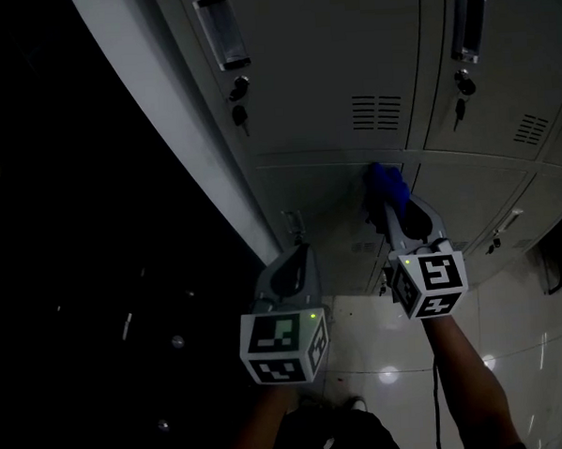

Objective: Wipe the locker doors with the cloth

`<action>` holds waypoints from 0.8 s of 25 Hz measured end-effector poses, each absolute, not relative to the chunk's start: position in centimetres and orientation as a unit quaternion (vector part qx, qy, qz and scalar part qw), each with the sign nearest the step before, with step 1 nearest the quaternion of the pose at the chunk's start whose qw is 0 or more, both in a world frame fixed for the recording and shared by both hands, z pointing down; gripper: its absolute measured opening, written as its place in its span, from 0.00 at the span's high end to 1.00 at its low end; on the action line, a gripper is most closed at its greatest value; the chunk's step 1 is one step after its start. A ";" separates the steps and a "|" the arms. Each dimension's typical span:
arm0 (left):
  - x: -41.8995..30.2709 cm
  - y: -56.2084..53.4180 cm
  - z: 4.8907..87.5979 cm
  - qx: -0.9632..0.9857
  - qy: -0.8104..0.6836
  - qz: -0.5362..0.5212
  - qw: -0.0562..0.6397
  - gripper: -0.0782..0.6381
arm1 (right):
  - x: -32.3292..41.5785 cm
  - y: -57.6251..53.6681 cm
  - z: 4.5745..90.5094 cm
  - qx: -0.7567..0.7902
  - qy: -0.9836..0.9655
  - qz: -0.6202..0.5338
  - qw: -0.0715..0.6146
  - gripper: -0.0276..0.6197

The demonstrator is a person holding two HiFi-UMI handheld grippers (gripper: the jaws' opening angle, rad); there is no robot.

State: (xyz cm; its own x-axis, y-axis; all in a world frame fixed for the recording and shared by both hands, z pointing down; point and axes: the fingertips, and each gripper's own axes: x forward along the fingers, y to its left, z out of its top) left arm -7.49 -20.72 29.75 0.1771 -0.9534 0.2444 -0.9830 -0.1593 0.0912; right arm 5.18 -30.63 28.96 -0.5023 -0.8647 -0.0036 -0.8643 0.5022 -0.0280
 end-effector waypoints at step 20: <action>-13.5 -19.3 31.6 0.742 -0.653 0.113 0.097 0.89 | -10.2 -26.4 33.0 -0.405 0.914 -0.004 0.006 0.86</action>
